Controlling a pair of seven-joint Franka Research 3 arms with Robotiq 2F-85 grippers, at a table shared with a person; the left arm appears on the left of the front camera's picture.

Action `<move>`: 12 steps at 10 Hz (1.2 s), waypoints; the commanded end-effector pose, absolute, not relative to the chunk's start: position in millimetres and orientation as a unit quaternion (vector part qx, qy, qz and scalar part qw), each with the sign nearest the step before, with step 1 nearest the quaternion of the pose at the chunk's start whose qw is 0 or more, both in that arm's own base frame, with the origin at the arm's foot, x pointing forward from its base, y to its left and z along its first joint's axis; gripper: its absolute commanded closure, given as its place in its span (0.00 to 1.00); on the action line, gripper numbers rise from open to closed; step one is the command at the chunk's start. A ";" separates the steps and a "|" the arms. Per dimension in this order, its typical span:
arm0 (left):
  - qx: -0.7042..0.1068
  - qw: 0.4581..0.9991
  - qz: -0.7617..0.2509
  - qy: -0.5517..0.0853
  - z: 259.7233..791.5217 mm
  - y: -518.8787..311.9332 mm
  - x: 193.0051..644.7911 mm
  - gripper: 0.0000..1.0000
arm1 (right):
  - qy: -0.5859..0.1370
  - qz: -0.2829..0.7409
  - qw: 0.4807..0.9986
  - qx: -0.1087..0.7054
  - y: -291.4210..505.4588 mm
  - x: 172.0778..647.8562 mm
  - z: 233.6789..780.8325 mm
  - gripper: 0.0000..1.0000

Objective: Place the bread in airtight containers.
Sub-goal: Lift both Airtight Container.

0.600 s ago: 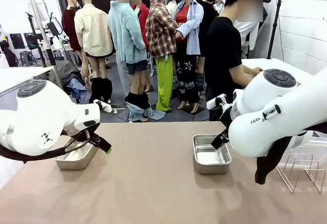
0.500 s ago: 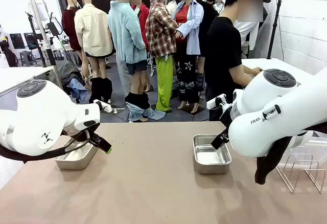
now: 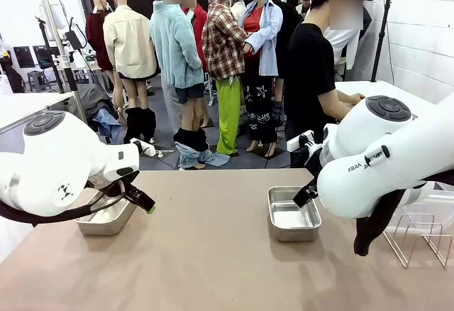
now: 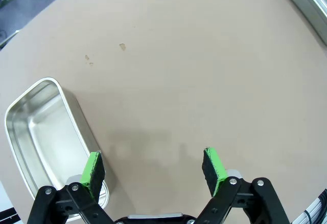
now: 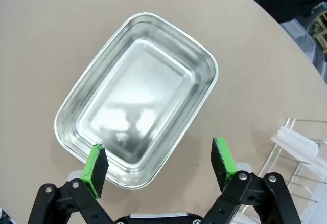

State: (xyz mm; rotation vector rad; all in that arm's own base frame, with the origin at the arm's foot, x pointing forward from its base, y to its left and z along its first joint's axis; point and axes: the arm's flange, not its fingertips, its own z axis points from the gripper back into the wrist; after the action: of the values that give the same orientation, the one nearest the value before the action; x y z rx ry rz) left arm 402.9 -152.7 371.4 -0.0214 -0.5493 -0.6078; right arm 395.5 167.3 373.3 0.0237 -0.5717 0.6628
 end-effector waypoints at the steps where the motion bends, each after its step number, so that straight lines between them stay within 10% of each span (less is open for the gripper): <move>1: -0.010 0.918 -0.294 -0.267 371.4 -151.5 403.3 0.00 | -0.277 0.321 0.906 0.012 167.4 395.4 373.3 0.00; 6: 0.024 0.891 -0.292 -0.346 465.0 -128.3 403.3 0.00 | -0.385 0.274 0.878 -0.078 129.1 395.1 477.7 0.00; 12: 0.013 0.930 -0.168 -0.327 489.2 56.9 416.4 0.00 | -0.424 -0.040 0.900 -0.089 -138.6 317.7 508.2 0.00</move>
State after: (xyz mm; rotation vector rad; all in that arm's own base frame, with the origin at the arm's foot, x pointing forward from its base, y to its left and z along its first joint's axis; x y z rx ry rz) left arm 408.5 52.7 495.4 0.0677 -0.6877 -0.3398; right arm 342.6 -139.4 558.7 -0.2010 -0.8804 -0.0345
